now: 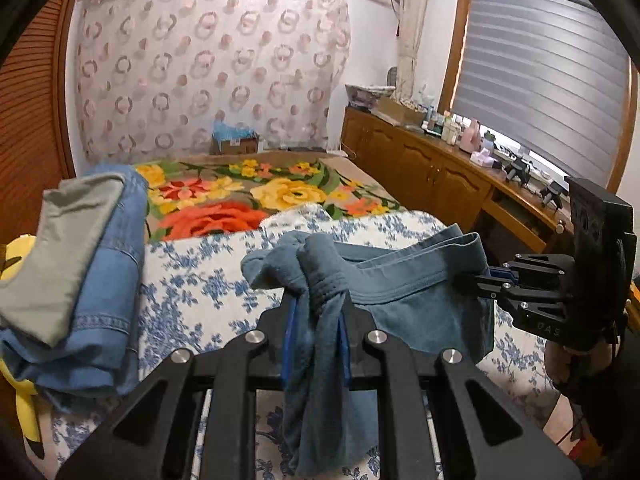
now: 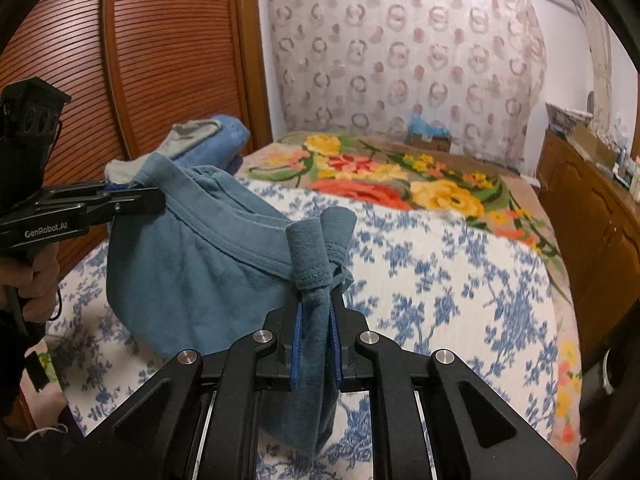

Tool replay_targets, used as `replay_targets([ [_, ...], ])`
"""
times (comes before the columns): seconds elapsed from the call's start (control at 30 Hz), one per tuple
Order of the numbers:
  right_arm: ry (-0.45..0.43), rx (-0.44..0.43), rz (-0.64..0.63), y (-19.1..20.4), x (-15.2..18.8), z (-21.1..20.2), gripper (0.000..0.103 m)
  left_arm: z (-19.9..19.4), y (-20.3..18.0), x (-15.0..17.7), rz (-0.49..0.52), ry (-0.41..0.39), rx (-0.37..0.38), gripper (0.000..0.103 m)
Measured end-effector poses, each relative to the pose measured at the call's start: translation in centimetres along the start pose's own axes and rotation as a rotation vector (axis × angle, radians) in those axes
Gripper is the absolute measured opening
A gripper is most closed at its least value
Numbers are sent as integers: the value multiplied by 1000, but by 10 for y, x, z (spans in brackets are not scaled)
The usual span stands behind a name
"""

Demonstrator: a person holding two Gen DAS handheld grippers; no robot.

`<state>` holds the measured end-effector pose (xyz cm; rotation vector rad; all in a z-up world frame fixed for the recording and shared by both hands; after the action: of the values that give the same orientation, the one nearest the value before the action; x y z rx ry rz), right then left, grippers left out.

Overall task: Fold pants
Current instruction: 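Lift the folded teal shorts with both grippers and carry toward the jeans stack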

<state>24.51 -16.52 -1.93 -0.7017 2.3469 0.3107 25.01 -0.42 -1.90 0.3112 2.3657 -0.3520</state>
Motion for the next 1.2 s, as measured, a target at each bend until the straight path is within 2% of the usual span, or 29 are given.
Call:
replay_targets([
  [0.33,-73,-10,-69,12,-58,-12,9,-30,24,-30,-17,-72,-65,14],
  [1.2,-181,-107,-273,91,-213,51,9,-74,147,-69,-141,-164,-253,14],
])
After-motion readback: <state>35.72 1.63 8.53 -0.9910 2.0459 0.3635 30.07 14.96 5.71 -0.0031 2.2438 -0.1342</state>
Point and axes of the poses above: each gripper's, at about its wrist camera, not at the fingertips, and z roughly the way its jaws point, y to its left, x to its underside, the point moved 8 cm from there along z, roughly the way its jaws point, and after that the axes turned 11 degrees about y, right-handed, at the moved point
